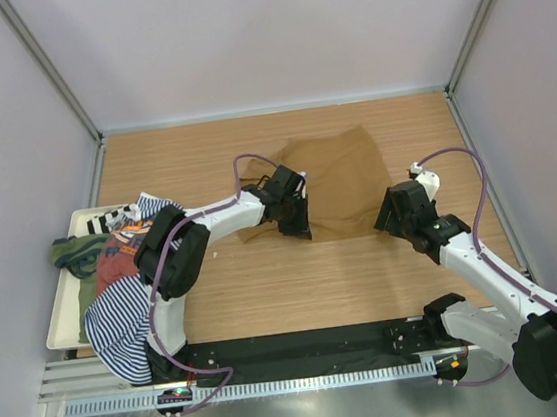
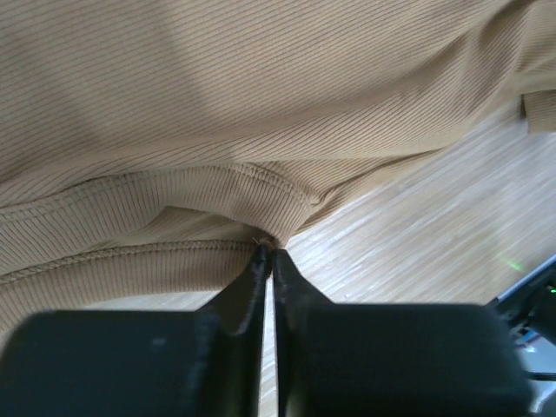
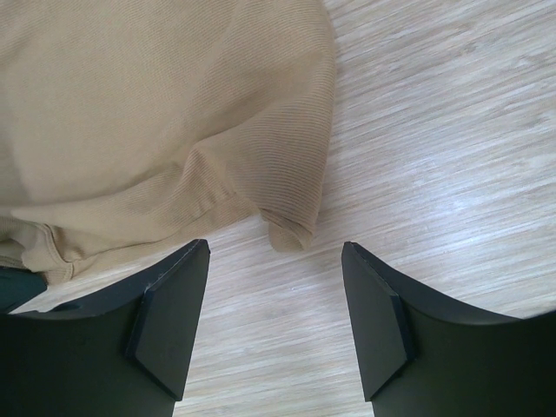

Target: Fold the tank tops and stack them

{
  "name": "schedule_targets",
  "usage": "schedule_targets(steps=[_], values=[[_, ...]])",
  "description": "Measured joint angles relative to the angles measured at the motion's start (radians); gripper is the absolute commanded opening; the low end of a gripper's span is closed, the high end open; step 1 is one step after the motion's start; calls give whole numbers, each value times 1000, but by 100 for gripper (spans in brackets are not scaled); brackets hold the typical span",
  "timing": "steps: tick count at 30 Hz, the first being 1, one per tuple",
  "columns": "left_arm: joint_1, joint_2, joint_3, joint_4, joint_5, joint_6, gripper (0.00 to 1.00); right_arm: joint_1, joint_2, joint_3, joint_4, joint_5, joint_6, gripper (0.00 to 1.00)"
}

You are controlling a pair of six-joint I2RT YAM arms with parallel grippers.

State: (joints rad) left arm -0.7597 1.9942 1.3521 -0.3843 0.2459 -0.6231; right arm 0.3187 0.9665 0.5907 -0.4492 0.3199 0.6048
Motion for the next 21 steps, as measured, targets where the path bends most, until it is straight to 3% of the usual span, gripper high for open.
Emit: schedule_targets(steps=[6,14,19,21], values=[[0,-12,-42,41,31,2,0,0,0,0,0,0,0,68],[27,-158,-249,111,42,-5,0,0,1,0,0,-5,0,70],[135,-221,-335,140,53,-6,0,0,21,0,1,-29,0,83],[180,-242,-356,145,48,-8,0,0,30,0,3,-40,-2,84]])
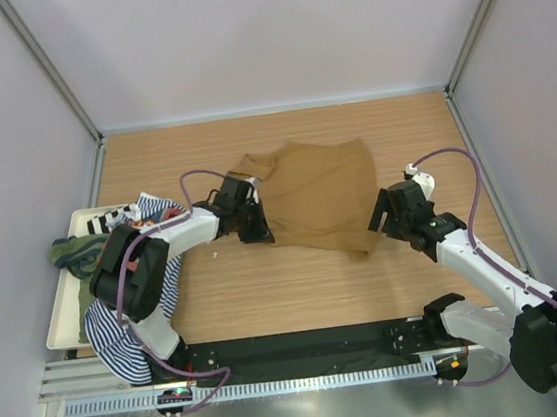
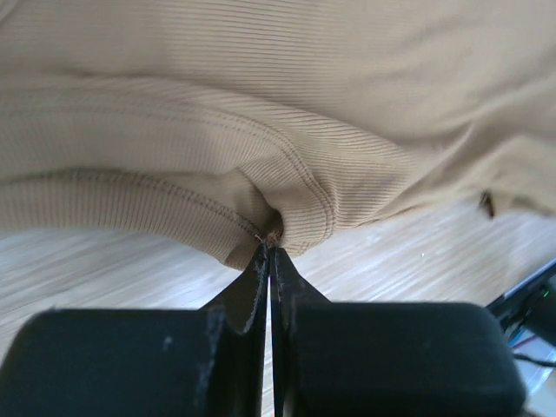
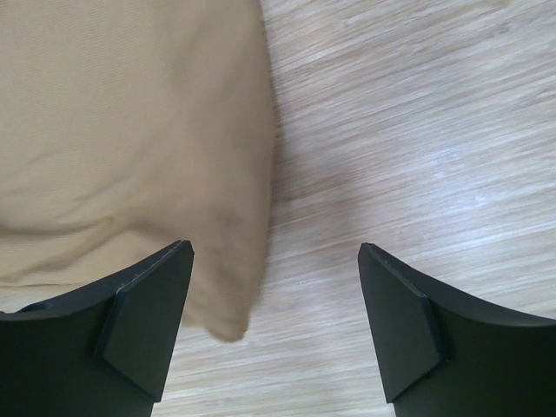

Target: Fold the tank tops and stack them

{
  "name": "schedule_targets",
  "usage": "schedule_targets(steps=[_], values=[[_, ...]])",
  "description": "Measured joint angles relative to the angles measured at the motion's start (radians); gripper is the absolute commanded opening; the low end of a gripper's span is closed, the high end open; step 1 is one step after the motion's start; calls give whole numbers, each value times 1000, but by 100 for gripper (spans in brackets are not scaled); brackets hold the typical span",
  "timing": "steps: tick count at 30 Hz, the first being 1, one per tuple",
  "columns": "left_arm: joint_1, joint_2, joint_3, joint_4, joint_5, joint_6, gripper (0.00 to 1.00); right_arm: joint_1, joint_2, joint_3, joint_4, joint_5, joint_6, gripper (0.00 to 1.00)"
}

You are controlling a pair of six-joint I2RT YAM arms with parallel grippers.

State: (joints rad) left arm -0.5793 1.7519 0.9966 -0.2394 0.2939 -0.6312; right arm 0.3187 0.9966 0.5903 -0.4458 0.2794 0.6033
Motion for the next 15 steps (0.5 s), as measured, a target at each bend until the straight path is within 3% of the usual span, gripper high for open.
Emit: schedule_targets(steps=[8,15], values=[[152,-162,-107,18,-27,-31,0,0,100,-11,46,-82,-3,81],[167,-170,-105,18,-39,-25,0,0,223,-11,118,-179,-11,75]])
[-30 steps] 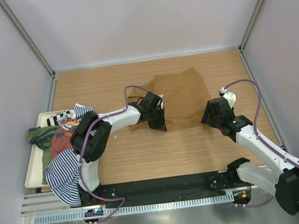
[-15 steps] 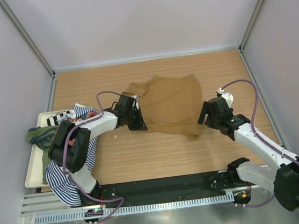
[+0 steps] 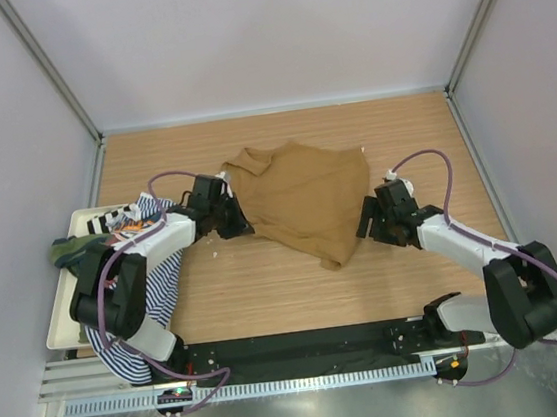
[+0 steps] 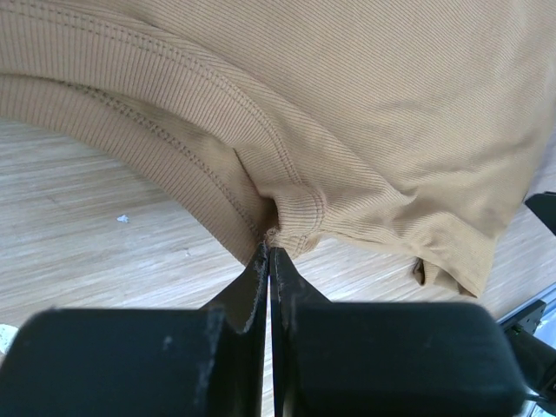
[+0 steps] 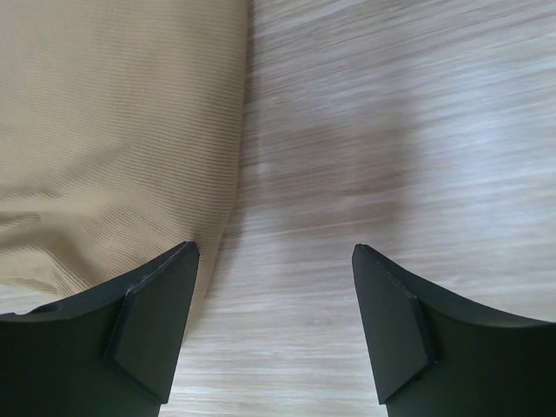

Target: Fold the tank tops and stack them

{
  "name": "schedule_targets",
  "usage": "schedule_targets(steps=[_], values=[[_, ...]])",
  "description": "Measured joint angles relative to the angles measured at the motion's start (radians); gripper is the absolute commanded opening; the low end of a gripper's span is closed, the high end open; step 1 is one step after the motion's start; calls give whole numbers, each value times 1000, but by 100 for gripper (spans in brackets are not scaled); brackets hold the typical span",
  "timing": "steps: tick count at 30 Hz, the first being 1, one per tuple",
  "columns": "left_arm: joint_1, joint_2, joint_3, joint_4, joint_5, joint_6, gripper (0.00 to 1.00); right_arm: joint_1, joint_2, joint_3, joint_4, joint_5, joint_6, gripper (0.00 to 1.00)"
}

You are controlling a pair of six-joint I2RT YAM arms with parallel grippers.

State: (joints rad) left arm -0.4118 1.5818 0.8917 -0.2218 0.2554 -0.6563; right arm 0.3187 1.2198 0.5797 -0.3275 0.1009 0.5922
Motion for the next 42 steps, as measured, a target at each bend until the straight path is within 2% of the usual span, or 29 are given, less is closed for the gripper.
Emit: schedule_targets(steps=[2,3,5,6,8,9,13,17,19,21,23,25,28,35,38,42], values=[[0,14,7,0,7,5,0,0,53,12,21,-39,-3,69],[0,19,9,1,7,5,0,0,80,20,30,-58,-5,55],[0,24,8,2,7,5,0,0,127,39,49,-89,-9,41],[0,24,8,4,6,4,0,0,142,45,56,-98,-8,27],[1,20,-5,34,3,3,0,0,161,64,64,-108,-14,13],[1,14,-17,50,-1,2,0,0,167,76,60,-106,-16,1],[1,-37,-92,110,-10,1,0,0,168,156,-4,-45,-32,1],[1,-80,-151,198,-10,3,0,5,172,304,-69,16,-64,1],[1,-90,-169,240,-8,7,0,16,204,418,-95,49,-80,45],[1,-92,-181,279,-8,11,0,39,270,540,-119,85,-112,61],[1,-92,-189,308,-5,11,0,61,348,636,-116,88,-142,66],[1,-89,-193,330,0,10,0,78,418,685,-109,79,-167,68],[1,-74,-193,354,-2,10,0,92,440,637,-109,66,-186,67],[2,-37,-186,336,-54,10,0,89,235,346,-86,23,-206,53],[11,-30,-183,327,-71,8,0,89,158,252,-61,-4,-214,51],[36,-27,-180,317,-80,5,0,89,175,211,-31,-36,-220,52]])
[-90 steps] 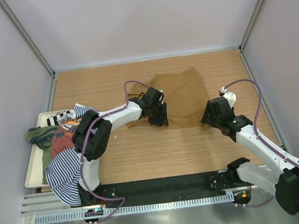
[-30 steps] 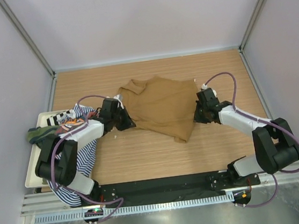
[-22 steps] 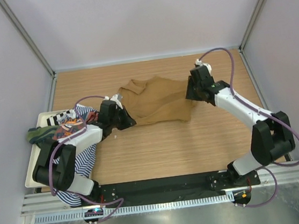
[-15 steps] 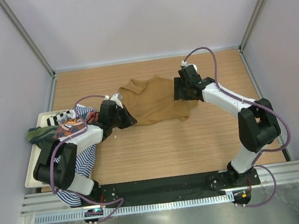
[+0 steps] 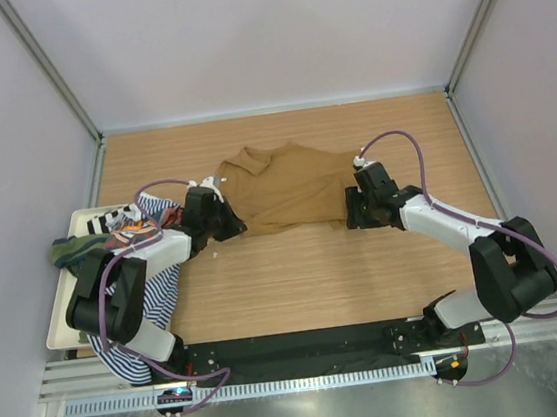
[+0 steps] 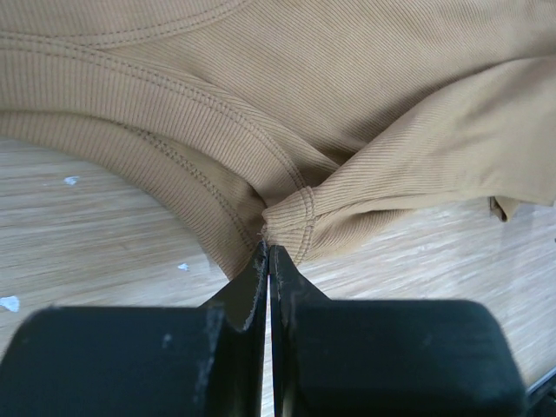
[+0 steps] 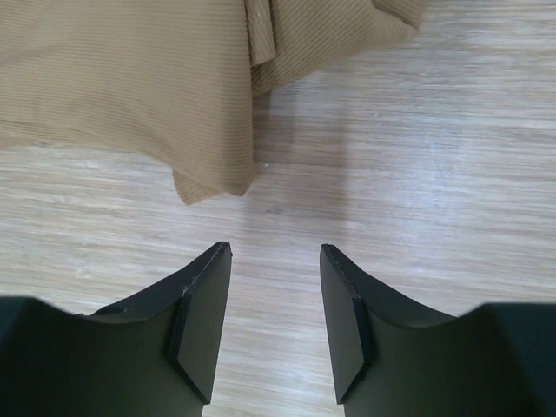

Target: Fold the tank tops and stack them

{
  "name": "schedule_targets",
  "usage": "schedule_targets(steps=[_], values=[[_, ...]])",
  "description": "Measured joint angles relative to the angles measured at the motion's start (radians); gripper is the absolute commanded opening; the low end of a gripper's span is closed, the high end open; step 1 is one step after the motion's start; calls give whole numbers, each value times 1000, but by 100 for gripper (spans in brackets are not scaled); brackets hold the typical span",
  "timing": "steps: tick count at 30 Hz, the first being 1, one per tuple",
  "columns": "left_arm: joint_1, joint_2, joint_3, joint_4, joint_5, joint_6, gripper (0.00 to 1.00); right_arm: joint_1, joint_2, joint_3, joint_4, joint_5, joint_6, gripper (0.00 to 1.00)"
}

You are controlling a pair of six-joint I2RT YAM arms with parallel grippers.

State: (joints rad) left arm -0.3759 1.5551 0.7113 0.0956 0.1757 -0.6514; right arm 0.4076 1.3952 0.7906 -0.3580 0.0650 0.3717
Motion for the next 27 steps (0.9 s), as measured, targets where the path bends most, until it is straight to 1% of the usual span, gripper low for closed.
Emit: schedule_targets(steps=[9,12,14,15,16,18,19,20,21,25,27], values=[[8,2,1,-3,0,-2,0,10,142,29,61,-27,0,52],[8,3,1,-3,0,-3,0,24,182,51,74,-24,1,51],[8,4,1,-3,0,-3,0,27,194,60,82,-19,1,47],[8,4,1,-3,0,-3,0,30,200,67,82,-13,1,45],[8,4,1,-3,0,-3,0,31,206,75,83,-6,2,39],[8,4,1,-3,0,-3,0,31,225,100,85,14,2,33],[8,4,1,-3,0,-3,0,31,238,115,87,30,3,26],[8,4,1,-3,0,-3,0,31,249,129,89,44,5,22],[8,4,1,-3,0,-3,0,34,262,142,89,63,5,14],[8,3,1,-4,-5,-3,0,56,285,172,67,188,5,1],[8,-3,1,-5,-11,-3,0,77,284,186,26,304,14,1]])
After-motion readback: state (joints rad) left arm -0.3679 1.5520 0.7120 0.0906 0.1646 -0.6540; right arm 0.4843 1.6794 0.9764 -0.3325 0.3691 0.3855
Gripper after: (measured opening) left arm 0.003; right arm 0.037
